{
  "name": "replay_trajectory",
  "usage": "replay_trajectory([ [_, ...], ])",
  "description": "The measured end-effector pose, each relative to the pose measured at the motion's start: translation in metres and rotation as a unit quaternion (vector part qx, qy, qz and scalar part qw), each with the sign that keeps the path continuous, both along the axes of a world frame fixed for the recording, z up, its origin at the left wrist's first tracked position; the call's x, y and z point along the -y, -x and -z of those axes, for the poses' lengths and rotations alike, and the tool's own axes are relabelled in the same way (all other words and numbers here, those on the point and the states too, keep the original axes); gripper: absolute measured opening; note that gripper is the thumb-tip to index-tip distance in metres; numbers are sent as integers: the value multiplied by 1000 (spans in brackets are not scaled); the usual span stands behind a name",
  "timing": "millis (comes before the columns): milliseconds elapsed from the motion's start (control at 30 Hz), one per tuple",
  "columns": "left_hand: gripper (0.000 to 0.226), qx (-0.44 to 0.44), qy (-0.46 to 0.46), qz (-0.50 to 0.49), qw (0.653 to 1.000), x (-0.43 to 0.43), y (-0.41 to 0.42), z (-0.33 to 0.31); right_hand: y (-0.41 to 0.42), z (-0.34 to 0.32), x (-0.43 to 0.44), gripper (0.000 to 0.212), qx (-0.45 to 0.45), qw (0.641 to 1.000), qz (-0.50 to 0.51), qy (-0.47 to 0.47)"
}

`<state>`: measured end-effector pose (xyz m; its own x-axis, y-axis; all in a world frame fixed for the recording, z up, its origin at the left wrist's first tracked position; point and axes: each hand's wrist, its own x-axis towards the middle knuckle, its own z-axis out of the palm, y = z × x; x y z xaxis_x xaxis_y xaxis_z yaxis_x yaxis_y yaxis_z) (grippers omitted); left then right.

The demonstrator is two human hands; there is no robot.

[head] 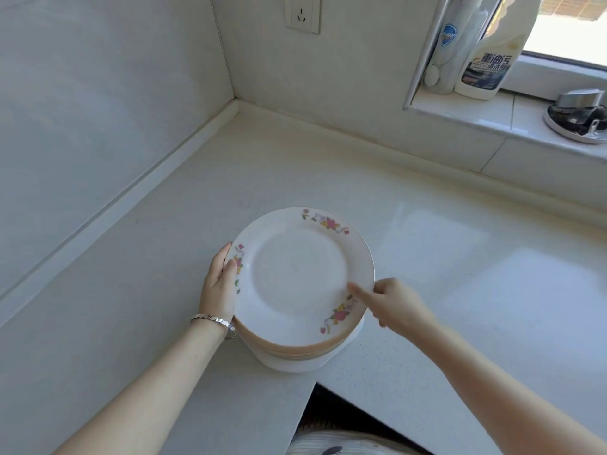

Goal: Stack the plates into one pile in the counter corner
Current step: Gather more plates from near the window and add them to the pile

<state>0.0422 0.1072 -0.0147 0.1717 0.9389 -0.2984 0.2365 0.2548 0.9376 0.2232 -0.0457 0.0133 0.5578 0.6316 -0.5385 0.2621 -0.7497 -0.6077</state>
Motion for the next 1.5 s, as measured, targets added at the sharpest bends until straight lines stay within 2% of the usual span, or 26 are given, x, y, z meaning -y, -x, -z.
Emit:
replay_trajectory([
  [33, 40, -3, 1, 1, 1000, 0, 0, -1, -2, 0, -4, 42, 6, 999, 30, -29],
  [100, 41, 1, 7, -1, 1000, 2, 0, -2, -2, -1, -15, 51, -52, 986, 113, -114],
  [167, 41, 5, 9, -6, 1000, 2, 0, 0, 2, 7, -29, 59, -92, 970, 142, -174],
  [333, 40, -4, 1, -11, 1000, 4, -1, 0, 13, 19, -40, 46, -62, 959, 172, -216],
  [433, 41, -7, -13, -14, 1000, 6, -1, 0, 12, 18, -37, 42, -88, 955, 172, -226],
  [500, 43, -57, -26, 7, 998, 5, 0, -3, 9, 19, -35, 43, -120, 951, 171, -229],
  [533, 45, -110, -35, 30, 993, 4, 0, -7, 7, 18, -33, 44, -136, 950, 168, -226],
  [600, 49, -261, -77, 89, 958, 2, -2, -15, 0, 15, -29, 43, -170, 948, 156, -219],
  [633, 50, -326, -135, 115, 928, 2, -6, -20, -3, 13, -26, 41, -181, 949, 145, -213],
  [667, 51, -355, -210, 133, 901, 4, -12, -24, -7, 10, -21, 40, -188, 952, 135, -203],
  [733, 53, -327, -321, 172, 872, 13, -33, -33, -17, 5, -8, 38, -196, 956, 131, -174],
  [800, 45, -261, -343, 229, 873, 34, -66, -44, -31, 0, 18, 31, -200, 956, 146, -159],
  [867, 38, -206, -301, 311, 878, 58, -97, -54, -44, -3, 45, 20, -192, 961, 141, -139],
  [933, 29, -196, -244, 419, 852, 96, -137, -56, -66, -4, 88, 15, -162, 968, 154, -115],
  [1100, 30, -278, -220, 620, 700, 209, -224, -33, -129, 6, 219, 15, -115, 956, 256, -80],
  [1200, 31, -308, -181, 665, 656, 281, -271, -8, -165, 12, 305, 16, -106, 937, 325, -75],
  [1233, 31, -311, -153, 671, 656, 305, -286, 2, -177, 15, 333, 18, -99, 931, 344, -76],
  [1300, 27, -303, -78, 667, 677, 353, -316, 23, -199, 21, 389, 21, -79, 921, 375, -72],
  [1433, 7, -308, 34, 631, 711, 440, -365, 55, -224, 27, 488, 21, -66, 903, 422, -51],
  [1500, 9, -304, 96, 602, 732, 476, -386, 72, -232, 28, 524, 21, -79, 894, 440, -38],
])
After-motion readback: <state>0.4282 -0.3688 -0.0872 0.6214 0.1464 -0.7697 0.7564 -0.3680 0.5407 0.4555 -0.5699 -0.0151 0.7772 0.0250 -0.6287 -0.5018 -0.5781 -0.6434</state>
